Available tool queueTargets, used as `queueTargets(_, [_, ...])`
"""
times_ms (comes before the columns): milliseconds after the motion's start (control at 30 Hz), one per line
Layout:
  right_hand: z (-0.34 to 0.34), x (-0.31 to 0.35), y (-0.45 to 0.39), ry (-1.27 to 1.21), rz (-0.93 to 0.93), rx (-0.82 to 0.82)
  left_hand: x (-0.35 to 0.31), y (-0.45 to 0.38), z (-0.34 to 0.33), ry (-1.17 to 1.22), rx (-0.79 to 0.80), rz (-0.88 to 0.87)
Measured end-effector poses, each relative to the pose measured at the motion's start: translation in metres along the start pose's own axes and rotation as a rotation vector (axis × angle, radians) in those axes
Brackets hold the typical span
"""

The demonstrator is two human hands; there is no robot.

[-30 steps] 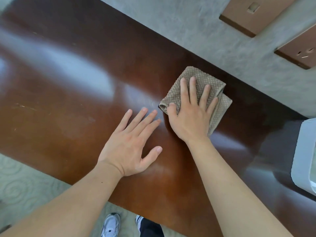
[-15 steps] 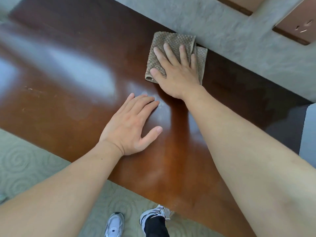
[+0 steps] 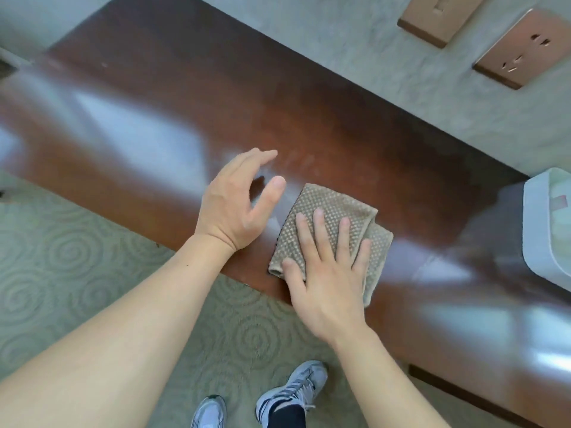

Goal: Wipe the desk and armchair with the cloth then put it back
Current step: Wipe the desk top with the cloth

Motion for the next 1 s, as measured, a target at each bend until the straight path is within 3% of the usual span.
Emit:
queueTargets(200, [-0.013, 0.053, 0.003, -0.009, 0.058, 0.025, 0.057, 0.011, 0.059, -0.349, 0.022, 0.027])
queueTargets(433, [0.002, 0.07, -0.108, -0.036, 0.147, 0.046, 0.08, -0.007, 0.064, -0.583, 0.085, 0.129])
queueTargets(767, [0.032, 0.053, -0.276, 0.016, 0.144, 0.014, 0.082, -0.01, 0.065, -0.603, 0.088, 0.129])
queueTargets(1000, [0.033, 0.051, -0.305, 0.044, 0.143, -0.008, 0.082, -0.01, 0.065, -0.578, 0.063, 0.127])
Point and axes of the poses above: each hand's wrist, its own y-axis away from the middle knuckle, its own z-axis out of the back of the hand, x = y × z, the point moved 1 cm from there along -y, towards the middle knuckle, and after that the axes turned 7 degrees about z, right-handed, at the moved point
